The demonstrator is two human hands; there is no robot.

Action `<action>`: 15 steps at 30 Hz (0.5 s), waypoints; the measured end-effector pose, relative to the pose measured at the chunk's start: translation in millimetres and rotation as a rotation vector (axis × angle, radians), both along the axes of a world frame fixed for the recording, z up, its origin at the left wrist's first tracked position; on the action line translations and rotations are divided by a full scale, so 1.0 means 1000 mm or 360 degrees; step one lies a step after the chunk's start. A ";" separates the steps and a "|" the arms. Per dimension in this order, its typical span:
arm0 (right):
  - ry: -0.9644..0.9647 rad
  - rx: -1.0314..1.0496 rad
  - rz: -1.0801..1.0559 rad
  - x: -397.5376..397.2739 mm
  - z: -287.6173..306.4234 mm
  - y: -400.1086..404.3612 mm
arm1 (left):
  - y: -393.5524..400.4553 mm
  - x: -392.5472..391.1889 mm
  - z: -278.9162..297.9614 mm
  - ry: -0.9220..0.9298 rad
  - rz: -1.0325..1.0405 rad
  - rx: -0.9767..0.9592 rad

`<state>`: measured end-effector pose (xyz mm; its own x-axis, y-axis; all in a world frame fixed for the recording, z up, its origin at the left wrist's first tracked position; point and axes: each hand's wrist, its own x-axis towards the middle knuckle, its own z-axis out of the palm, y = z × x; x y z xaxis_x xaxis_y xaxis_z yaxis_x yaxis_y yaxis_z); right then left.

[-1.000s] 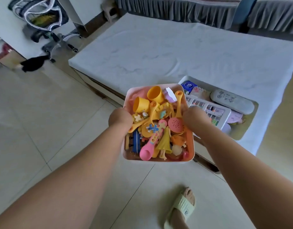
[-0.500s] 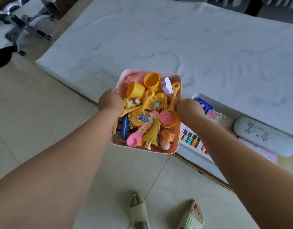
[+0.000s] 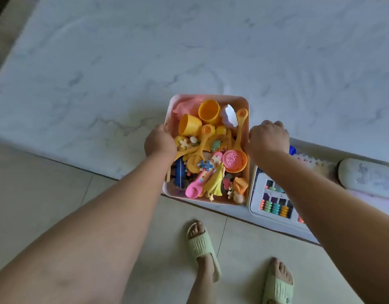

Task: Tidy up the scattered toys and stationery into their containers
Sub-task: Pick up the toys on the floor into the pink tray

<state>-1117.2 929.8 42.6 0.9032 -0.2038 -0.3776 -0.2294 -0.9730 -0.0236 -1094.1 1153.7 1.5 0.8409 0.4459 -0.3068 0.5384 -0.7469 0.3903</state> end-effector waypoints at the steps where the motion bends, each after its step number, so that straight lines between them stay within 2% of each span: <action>1: 0.0013 -0.0037 -0.0006 0.001 -0.003 0.001 | 0.000 0.004 -0.006 0.0024 -0.0040 0.0009; 9: 0.0046 -0.0193 -0.0211 -0.009 -0.008 0.013 | -0.014 0.012 -0.016 0.0014 -0.0379 0.0037; 15: -0.0135 0.0291 -0.0284 -0.031 -0.008 0.005 | -0.017 0.018 -0.012 0.0057 -0.0502 0.0027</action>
